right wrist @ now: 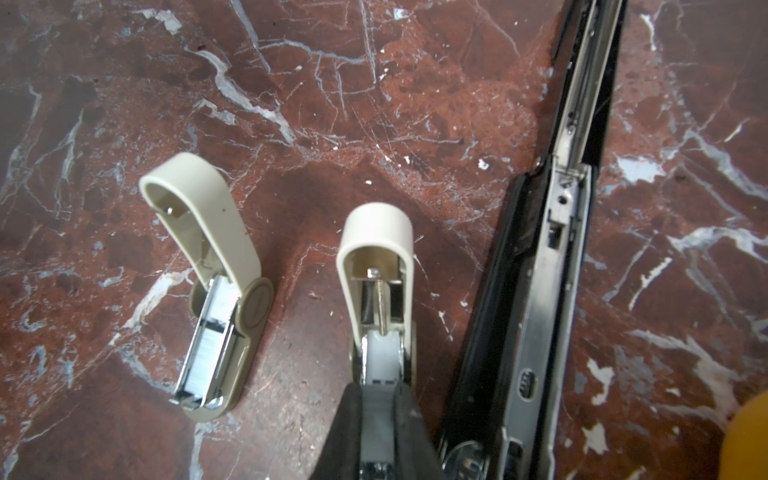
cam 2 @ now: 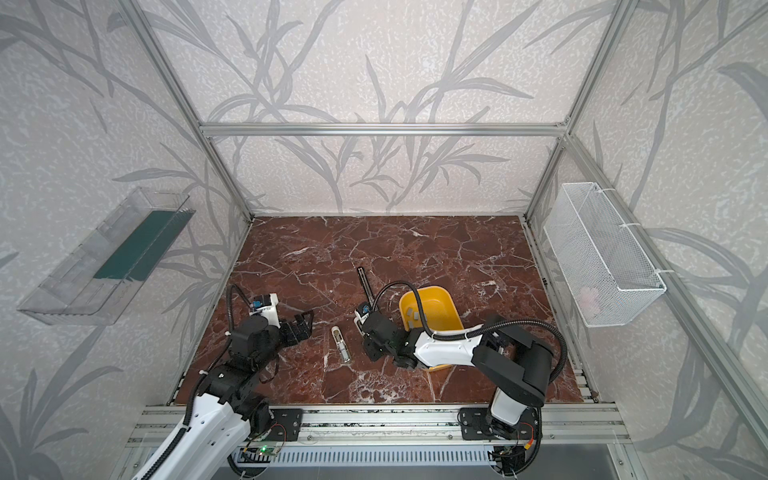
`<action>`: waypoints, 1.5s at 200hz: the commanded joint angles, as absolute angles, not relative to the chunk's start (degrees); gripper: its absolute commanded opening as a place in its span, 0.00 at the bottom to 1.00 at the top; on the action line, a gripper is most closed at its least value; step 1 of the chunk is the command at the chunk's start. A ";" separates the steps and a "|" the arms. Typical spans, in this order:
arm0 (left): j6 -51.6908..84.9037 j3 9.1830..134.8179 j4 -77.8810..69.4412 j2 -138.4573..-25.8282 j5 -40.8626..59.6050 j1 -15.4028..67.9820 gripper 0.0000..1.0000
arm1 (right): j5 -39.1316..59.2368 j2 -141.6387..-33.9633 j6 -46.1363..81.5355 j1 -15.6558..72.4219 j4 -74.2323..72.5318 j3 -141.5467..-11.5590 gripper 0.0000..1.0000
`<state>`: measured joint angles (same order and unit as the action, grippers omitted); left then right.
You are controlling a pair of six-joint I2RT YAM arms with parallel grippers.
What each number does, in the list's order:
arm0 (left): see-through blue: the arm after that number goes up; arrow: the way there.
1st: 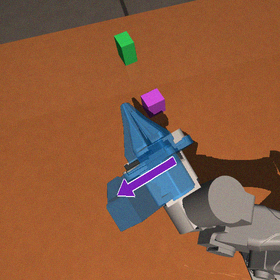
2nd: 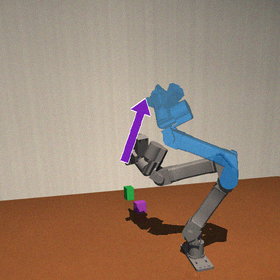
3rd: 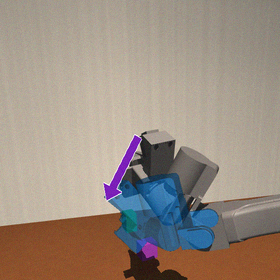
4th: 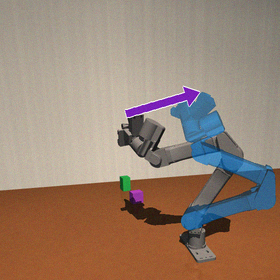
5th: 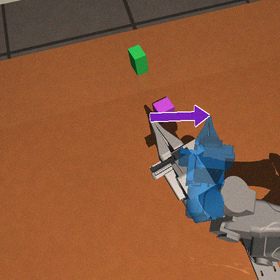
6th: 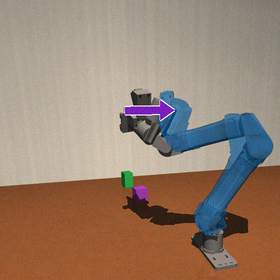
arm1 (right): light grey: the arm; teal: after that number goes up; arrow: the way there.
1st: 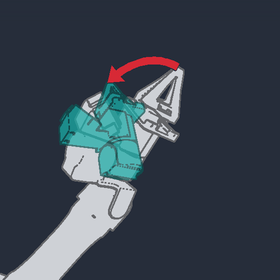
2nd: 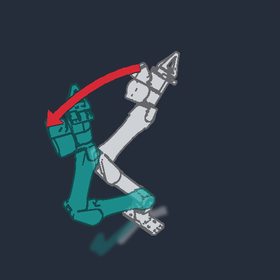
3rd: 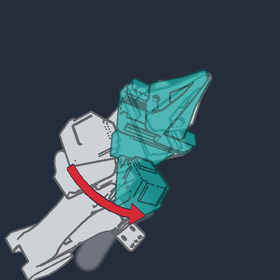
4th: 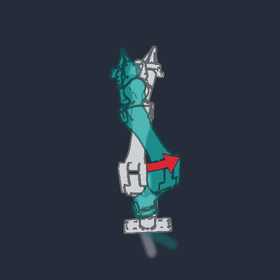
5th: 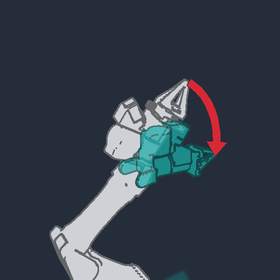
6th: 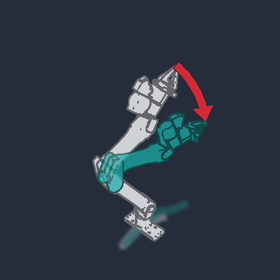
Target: Load the staples into the stapler
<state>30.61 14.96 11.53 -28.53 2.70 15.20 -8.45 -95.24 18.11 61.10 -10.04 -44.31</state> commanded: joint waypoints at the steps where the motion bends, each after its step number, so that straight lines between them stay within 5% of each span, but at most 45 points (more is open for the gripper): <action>1: 30.24 15.49 10.26 -28.30 2.56 14.99 0.99 | -8.70 -96.35 17.46 60.74 -8.62 -46.25 0.00; 300: 30.25 15.48 10.31 -28.18 2.87 14.94 0.99 | -9.61 -92.05 13.90 60.75 -7.47 -45.49 0.00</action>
<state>30.61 14.96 11.51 -28.53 2.92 15.20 -8.64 -94.43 14.94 61.10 -7.40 -46.11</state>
